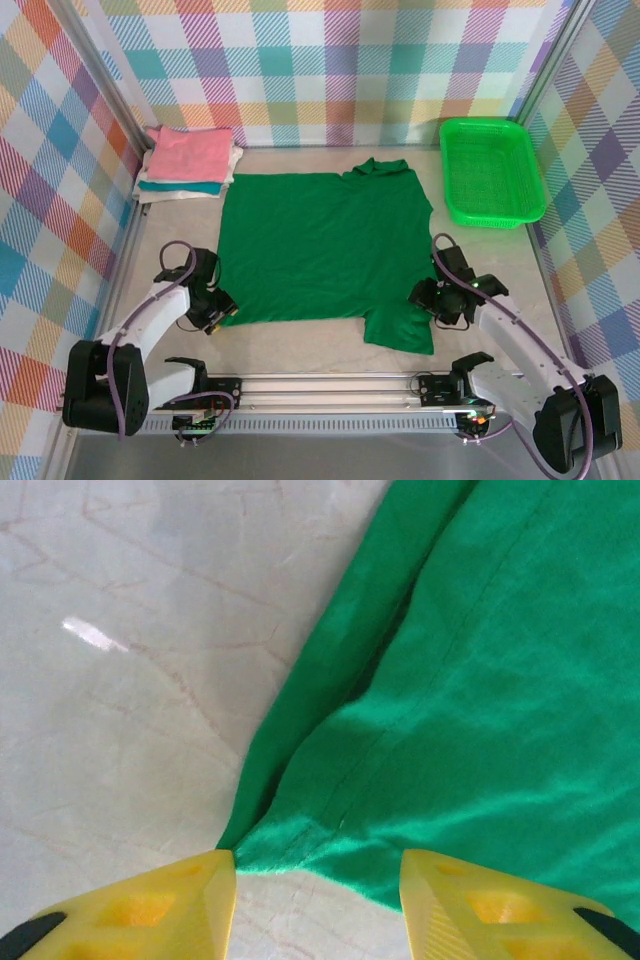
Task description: Fold and stack the t-shirts
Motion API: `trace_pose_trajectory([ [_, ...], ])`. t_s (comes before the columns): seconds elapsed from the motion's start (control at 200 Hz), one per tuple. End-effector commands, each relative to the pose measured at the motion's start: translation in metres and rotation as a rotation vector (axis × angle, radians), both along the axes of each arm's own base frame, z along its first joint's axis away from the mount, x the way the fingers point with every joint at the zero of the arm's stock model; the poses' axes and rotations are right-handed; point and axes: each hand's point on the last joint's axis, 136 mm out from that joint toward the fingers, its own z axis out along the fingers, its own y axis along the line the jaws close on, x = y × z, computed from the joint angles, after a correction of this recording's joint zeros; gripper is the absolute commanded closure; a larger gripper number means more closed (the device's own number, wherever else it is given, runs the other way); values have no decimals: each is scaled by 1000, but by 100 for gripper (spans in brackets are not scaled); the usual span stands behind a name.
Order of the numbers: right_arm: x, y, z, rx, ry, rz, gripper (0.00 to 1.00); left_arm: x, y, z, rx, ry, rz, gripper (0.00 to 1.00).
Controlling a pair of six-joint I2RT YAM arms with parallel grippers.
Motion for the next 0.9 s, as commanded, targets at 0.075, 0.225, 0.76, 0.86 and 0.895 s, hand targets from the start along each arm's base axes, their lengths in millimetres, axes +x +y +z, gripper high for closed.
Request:
trace_pose_trajectory([
  [0.075, -40, -16, -18, 6, 169, -142, 42, 20, 4, -12, 40, -40, -4, 67],
  [0.225, -64, -17, -25, 20, 254, -168, 42, 38, 11, 0, 82, -126, -1, 94],
  [0.76, -87, 1, -39, 110, 399, -152, 46, 45, 11, 4, 82, -162, -2, 100],
  [0.86, -84, 0, -41, 97, 400, -167, 48, 48, 7, 2, 57, -165, -1, 100],
  [0.895, -84, 0, -42, 96, 406, -165, 49, 48, 7, 1, 55, -164, -1, 100],
])
